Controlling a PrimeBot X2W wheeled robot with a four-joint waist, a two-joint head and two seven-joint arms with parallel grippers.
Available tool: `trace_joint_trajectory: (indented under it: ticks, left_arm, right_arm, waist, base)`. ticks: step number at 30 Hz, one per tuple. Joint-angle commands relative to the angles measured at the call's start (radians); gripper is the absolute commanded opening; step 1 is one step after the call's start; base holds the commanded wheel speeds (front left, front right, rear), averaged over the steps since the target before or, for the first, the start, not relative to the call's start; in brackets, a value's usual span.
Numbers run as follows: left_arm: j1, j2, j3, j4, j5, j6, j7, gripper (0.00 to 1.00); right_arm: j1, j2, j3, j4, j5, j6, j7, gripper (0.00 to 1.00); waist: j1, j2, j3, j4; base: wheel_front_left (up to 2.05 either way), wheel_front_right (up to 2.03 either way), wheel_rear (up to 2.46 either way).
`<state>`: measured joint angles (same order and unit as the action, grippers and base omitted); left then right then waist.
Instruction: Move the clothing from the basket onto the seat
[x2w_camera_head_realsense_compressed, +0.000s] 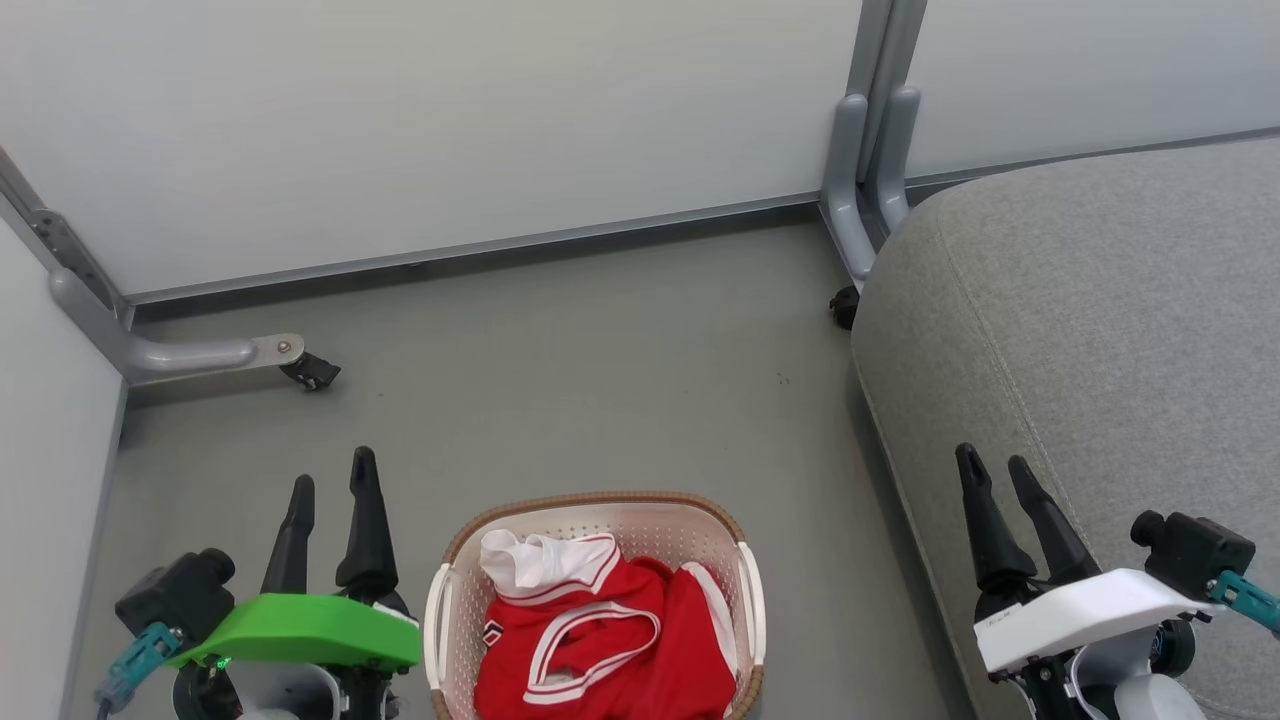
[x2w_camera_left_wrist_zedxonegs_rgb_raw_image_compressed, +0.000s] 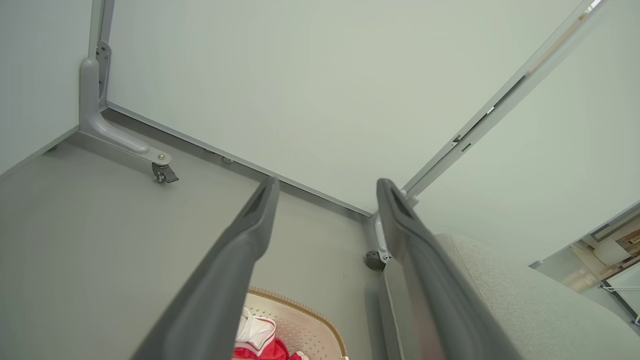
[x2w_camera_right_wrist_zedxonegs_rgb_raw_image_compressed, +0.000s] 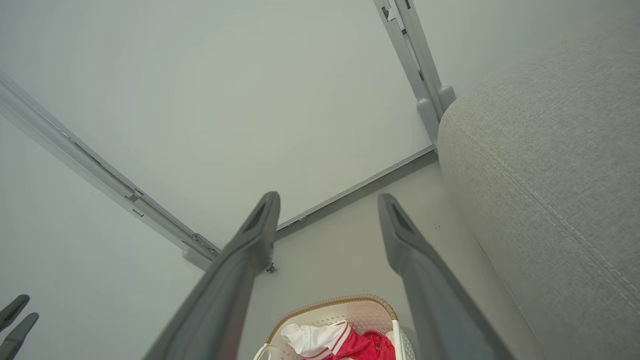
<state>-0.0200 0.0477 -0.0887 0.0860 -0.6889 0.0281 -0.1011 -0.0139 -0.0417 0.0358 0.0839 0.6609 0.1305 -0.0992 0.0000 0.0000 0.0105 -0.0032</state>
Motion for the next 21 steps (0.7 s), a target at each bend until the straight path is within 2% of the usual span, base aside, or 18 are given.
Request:
trace_joint_trajectory:
  ticks: [1, 21]
  left_arm:
    - [0.0, 0.011, -0.006, -0.019, 0.036, 0.008, -0.011, 1.0]
    - [0.022, 0.019, -0.064, -0.055, 0.262, 0.041, -0.065, 1.0]
  right_arm:
    - [0.0, -0.007, 0.005, -0.02, -0.039, 0.0, -0.013, 1.0]
    - [0.022, -0.008, 0.045, -0.064, -0.284, 0.0, -0.067, 1.0]
  waist:
    - [0.0, 0.0, 0.0, 0.0]
    - [0.0, 0.0, 0.0, -0.003]
  base:
    - [0.0, 0.0, 0.0]
    - [0.0, 0.0, 0.0]
